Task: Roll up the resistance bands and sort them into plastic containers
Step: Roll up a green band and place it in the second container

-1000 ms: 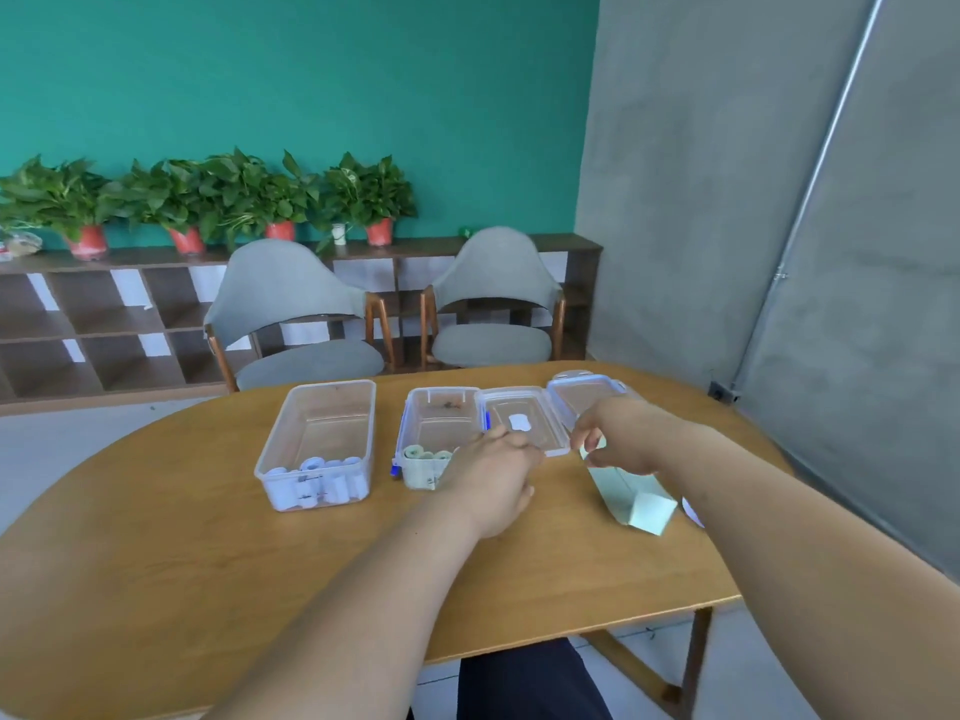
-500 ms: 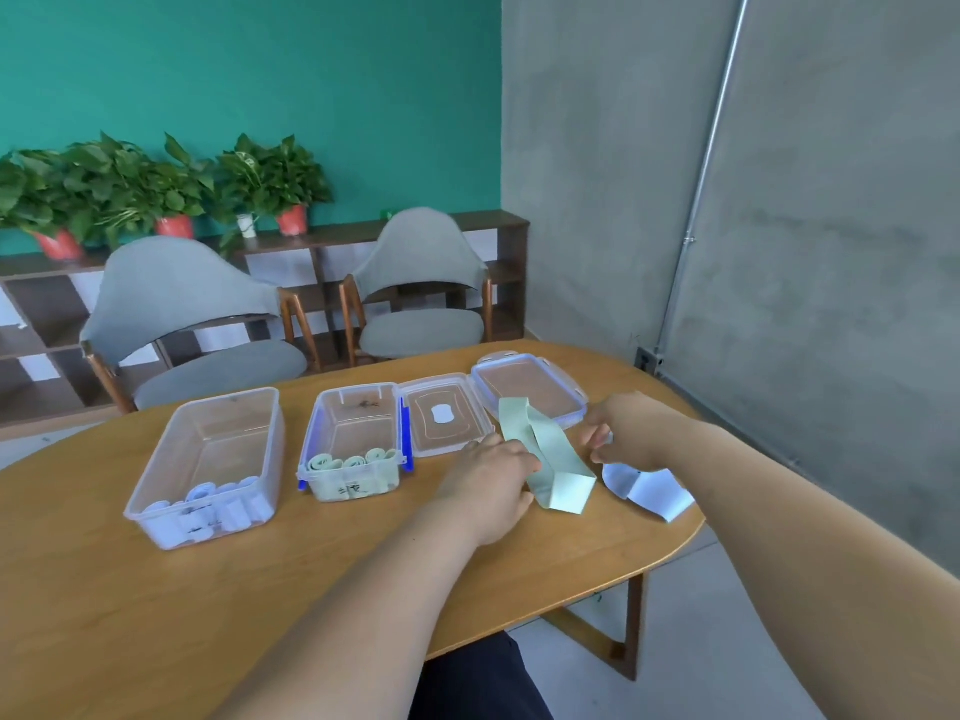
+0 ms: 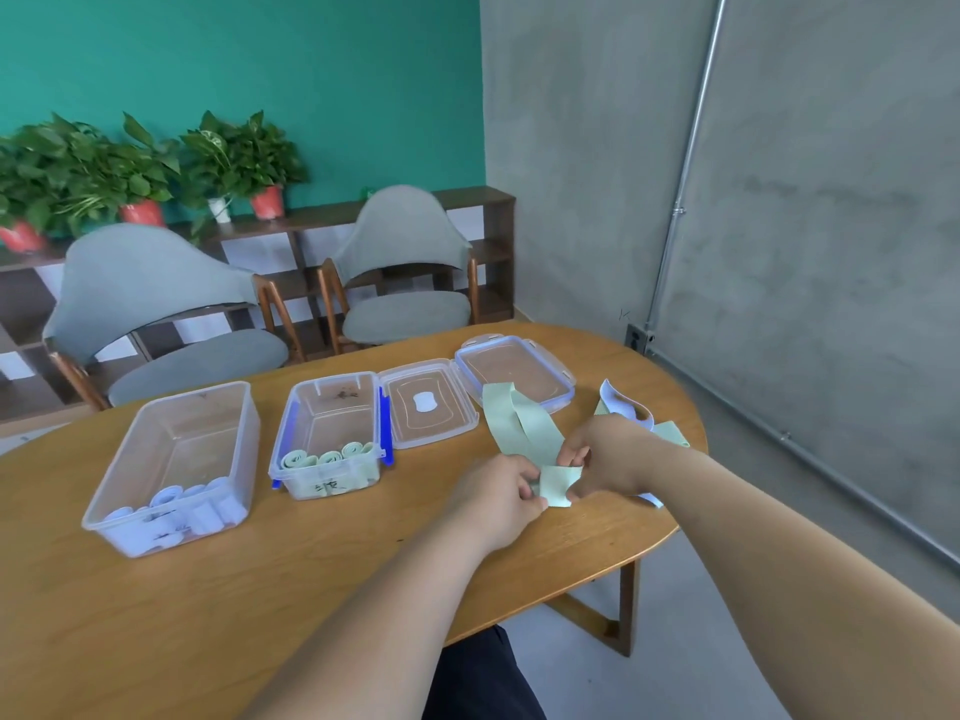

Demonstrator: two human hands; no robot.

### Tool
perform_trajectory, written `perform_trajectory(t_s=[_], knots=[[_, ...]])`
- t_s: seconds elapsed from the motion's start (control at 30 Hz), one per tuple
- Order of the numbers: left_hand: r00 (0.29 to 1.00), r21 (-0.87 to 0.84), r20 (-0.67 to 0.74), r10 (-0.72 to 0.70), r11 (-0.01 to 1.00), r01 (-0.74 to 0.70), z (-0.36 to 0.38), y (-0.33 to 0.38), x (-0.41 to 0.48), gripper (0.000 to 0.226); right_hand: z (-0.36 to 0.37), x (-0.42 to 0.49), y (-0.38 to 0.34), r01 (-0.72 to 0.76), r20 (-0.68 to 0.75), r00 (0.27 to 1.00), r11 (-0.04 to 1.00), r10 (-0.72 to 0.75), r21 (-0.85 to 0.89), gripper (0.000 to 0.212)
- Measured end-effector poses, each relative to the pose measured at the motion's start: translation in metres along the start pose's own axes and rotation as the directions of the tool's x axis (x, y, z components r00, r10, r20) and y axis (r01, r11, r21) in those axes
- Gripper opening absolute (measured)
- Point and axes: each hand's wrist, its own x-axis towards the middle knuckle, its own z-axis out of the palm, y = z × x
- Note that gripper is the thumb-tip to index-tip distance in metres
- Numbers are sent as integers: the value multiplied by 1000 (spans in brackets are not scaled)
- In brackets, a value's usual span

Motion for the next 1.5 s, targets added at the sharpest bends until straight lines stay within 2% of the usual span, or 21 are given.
perform_trajectory(t_s=[0.2,0.3,0.47,0.6,0.7,0.77,0.83,0.93,1.0,1.07,1.1,1.2,1.23,1.4,1.5], knots=[[999,-53,-26,-30,998,28,10,-10,-6,32,12,1,0,20,-50,999,1000,-20,2,30],[998,-55,-47,-40,998,37,13,-9,-8,30,14,-3,2,5,-70,998,994,2,106,29],[995,-176,-79,-58,983,43,11,-4,-11,15,11,-14,2,-27,-40,998,956,41,292,33],[964,-216,-248,-97,975,43,3,-2,-14,10,7,-21,2,-46,64,998,928,24,370,31],[920,-291,-381,-93,956,-24,-5,1,-16,10,4,-25,-6,-55,110,994,878,3,475,24],[908,-408,-406,-108,910,-74,-8,1,-17,15,1,-28,-12,-60,142,990,858,-16,511,17],[917,-555,-365,-159,828,-78,-9,2,-20,21,-1,-29,-14,-86,182,983,854,-10,513,13],[945,-782,-185,-271,623,26,-10,4,-27,24,2,-26,-14,-130,197,980,867,38,480,26],[955,-877,-50,-291,471,97,-10,7,-31,16,5,-23,-17,-163,170,981,858,90,487,27],[965,-901,23,-262,413,134,-11,8,-35,11,7,-20,-21,-195,141,980,836,143,512,23],[969,-887,33,-245,440,141,-10,8,-37,13,8,-19,-22,-211,132,977,817,165,536,22],[971,-738,25,-238,651,179,-5,4,-40,15,11,-14,-23,-237,134,971,787,195,569,17],[972,-700,33,-234,689,190,-4,2,-40,16,12,-14,-24,-242,144,970,792,195,561,16],[977,-593,86,-197,778,208,-8,-7,-39,28,12,-17,-30,-294,256,951,765,174,572,38],[982,-563,98,-161,805,188,-11,-11,-38,31,14,-16,-31,-279,250,956,748,155,602,41]])
